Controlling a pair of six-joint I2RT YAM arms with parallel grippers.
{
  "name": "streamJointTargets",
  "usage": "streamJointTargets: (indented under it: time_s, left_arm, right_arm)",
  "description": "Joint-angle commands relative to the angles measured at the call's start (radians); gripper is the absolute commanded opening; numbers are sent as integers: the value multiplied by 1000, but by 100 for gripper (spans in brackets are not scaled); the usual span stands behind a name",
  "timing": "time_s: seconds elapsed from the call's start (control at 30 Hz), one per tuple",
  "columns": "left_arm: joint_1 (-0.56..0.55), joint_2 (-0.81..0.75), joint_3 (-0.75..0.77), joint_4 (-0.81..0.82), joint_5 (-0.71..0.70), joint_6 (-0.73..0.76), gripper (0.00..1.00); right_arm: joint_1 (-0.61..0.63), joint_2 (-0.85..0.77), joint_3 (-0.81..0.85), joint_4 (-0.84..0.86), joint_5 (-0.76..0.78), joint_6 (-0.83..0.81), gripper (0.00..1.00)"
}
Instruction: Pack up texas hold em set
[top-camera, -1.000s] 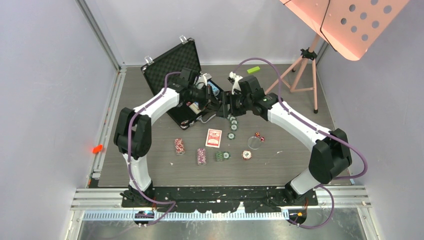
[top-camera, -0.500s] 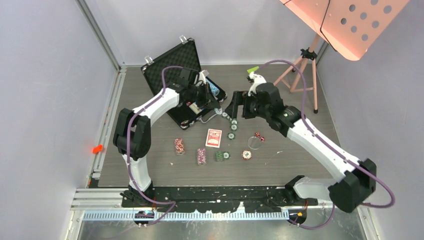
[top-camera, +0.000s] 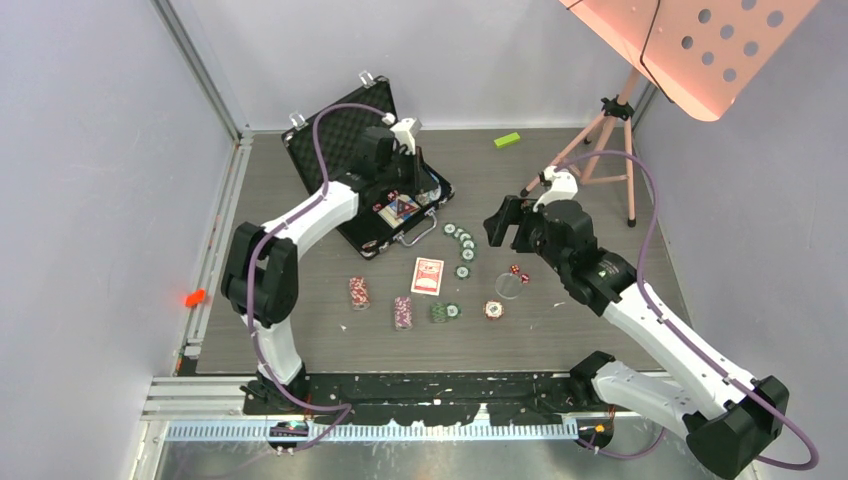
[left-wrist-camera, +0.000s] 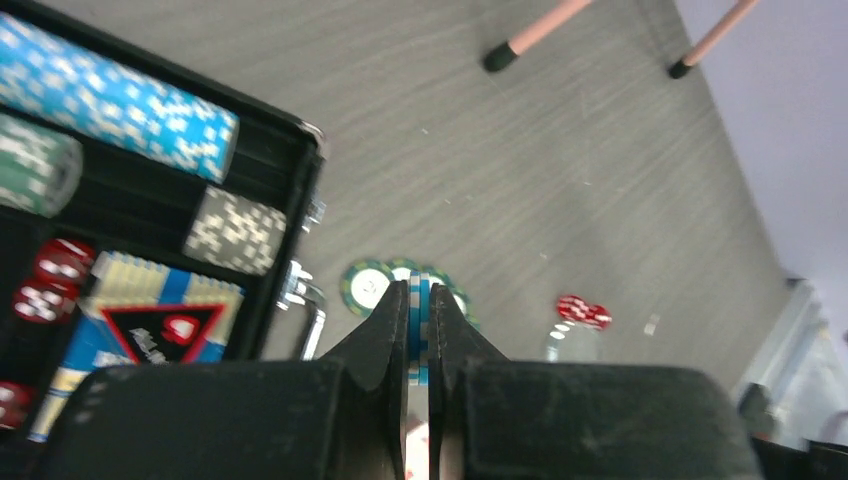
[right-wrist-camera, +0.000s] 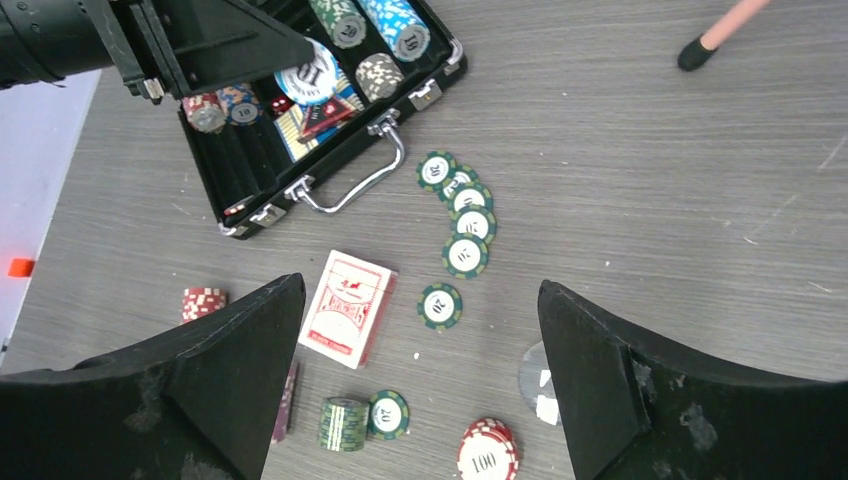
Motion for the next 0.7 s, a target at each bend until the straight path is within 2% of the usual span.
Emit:
streamJointTargets:
  time_s: [0.0, 0.1, 0.17, 0.43, 0.67]
  left_arm:
    - [-15, -32, -37, 241, -114, 198, 0]
    - [-24, 8, -33, 295, -103, 300, 0]
    - [-26, 45, 1, 299, -105, 316, 0]
    - [-26, 210, 177, 149, -48, 494, 0]
    - [-26, 314, 268, 145, -86, 598, 0]
  right_arm:
    - [3, -43, -25, 1, 68, 19, 93]
    - [3, -57, -35, -3, 82, 27, 92]
    - [3, -63, -41, 1, 85, 30, 93]
    - [3, -38, -43, 28, 92, 33, 92]
    - [3, -10, -35, 37, 97, 32, 93]
